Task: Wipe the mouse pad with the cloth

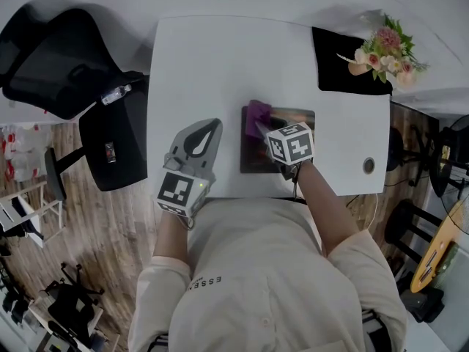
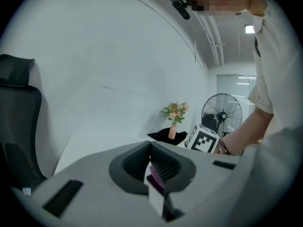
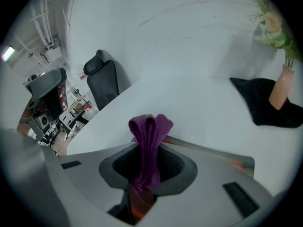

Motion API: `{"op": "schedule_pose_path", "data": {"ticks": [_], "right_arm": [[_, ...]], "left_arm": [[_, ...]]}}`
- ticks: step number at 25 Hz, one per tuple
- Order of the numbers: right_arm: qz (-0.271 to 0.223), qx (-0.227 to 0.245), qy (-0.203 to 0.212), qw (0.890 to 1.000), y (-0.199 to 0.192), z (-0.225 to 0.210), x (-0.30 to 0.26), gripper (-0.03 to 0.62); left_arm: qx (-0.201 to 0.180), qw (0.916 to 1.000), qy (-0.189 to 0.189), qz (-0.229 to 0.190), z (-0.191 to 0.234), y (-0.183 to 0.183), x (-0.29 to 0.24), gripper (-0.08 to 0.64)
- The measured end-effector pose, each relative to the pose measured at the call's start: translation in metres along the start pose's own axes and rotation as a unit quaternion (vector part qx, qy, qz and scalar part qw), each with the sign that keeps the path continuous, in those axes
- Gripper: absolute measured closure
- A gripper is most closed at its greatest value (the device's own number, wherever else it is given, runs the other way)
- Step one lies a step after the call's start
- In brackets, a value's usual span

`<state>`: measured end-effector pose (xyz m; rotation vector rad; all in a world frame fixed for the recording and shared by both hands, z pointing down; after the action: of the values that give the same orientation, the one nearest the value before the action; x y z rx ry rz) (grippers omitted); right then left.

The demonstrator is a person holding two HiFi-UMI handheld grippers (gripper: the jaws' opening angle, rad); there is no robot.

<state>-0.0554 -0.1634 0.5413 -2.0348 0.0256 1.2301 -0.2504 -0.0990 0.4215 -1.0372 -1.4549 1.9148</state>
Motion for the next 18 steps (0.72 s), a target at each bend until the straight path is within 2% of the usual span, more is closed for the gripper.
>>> {"op": "schedule_pose_path", "data": {"ticks": [18], "right_arm": [[0.02,-0.008,-0.017,1.0,-0.037,-0.077,0.052,0.499]], "left_arm": [[-0.003,0.9999,0.007,0.009,-0.066,0.007,-0.05,0.558]]}}
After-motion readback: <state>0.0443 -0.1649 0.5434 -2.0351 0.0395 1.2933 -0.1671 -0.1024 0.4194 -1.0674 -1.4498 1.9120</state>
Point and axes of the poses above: the fingertips, and each gripper's own axes: x backward along the fingers, z to its left, y out of its top, the point moved 8 cm from there along x, backward along the fingers, and after that the axes turned 2 degrees about x, right-handed, at the moved point
